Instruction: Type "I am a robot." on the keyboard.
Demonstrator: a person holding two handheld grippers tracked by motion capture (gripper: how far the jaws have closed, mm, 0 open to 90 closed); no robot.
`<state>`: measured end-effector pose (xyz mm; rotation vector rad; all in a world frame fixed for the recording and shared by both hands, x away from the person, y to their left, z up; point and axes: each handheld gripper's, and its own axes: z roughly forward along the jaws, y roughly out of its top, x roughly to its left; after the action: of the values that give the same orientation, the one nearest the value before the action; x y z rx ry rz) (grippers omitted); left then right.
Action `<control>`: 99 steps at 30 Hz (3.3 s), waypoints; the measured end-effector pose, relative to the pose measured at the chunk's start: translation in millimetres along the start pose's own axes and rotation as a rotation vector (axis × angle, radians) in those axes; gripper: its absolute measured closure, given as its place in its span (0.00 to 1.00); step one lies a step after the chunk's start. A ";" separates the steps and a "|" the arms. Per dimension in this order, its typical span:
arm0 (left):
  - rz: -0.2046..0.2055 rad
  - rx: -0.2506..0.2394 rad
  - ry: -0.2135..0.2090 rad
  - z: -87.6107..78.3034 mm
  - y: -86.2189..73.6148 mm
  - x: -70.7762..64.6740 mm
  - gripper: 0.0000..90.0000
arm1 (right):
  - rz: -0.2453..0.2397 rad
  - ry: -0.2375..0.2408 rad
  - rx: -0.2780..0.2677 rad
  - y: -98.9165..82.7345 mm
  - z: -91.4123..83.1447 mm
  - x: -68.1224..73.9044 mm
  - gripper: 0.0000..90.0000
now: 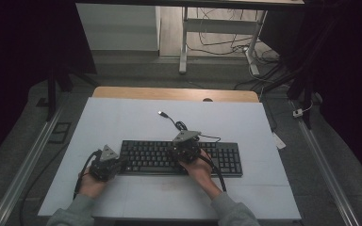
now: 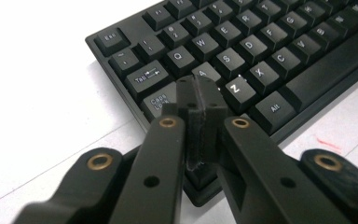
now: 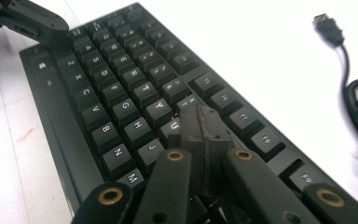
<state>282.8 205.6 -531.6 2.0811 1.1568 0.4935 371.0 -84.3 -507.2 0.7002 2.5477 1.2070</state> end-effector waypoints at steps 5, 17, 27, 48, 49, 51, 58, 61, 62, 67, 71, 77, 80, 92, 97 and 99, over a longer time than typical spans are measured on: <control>0.002 -0.017 0.003 -2.4 0.4 -0.4 0.99 | 0.010 0.005 -0.027 -1.5 -8.8 -1.8 1.00; -0.027 -0.069 -0.009 -10.3 -0.3 3.7 0.87 | 0.029 0.006 -0.054 -11.5 -22.9 -7.3 0.84; -0.065 -0.077 0.000 -12.2 -1.3 6.5 0.60 | 0.044 0.004 -0.067 -23.9 -44.1 -9.5 0.70; -0.012 -0.094 -0.087 -18.6 7.2 2.5 0.54 | 0.065 -0.057 -0.093 -62.0 -92.1 -17.4 0.65; -0.008 -0.094 -0.094 -18.6 8.5 1.7 0.54 | 0.068 -0.050 -0.094 -62.4 -91.3 -17.7 0.65; 0.010 -0.092 -0.105 -18.9 12.0 -1.4 0.53 | 0.068 -0.052 -0.084 -63.4 -91.4 -18.1 0.65; 0.070 -0.075 -0.134 -20.9 24.9 -14.9 0.54 | 0.076 -0.056 -0.100 -63.8 -94.6 -17.7 0.65; 0.082 -0.063 -0.143 -19.5 32.2 -18.2 0.54 | 0.079 -0.061 -0.103 -64.4 -95.4 -18.6 0.65; 0.088 -0.054 -0.146 -18.6 34.6 -18.6 0.54 | 0.083 -0.059 -0.105 -64.9 -95.4 -19.2 0.65; 0.097 -0.017 -0.158 -10.5 47.2 -21.0 0.54 | 0.092 -0.068 -0.097 -66.5 -96.5 -22.1 0.65; 0.107 -0.015 -0.177 -5.8 58.0 -23.1 0.55 | 0.089 -0.071 -0.098 -66.6 -96.4 -22.2 0.65; 0.125 -0.027 -0.229 -3.1 64.0 -31.3 0.56 | 0.085 -0.069 -0.103 -66.2 -96.3 -21.2 0.65; 0.148 -0.013 -0.241 -2.3 63.0 -36.4 0.57 | 0.081 -0.070 -0.096 -66.2 -95.6 -20.8 0.65; 0.222 0.034 -0.273 10.6 58.3 -50.7 0.82 | 0.077 -0.071 -0.086 -66.9 -94.5 -21.1 0.65; 0.239 0.057 -0.275 18.0 57.5 -56.0 0.99 | 0.073 -0.073 -0.084 -67.0 -94.4 -20.9 0.65; 0.246 0.064 -0.279 19.9 57.3 -57.5 0.99 | 0.073 -0.074 -0.084 -67.0 -94.5 -21.0 0.65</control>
<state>298.0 128.4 -503.2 2.2752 0.7705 0.2684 329.5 -194.2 -499.3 0.8092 2.4155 1.2788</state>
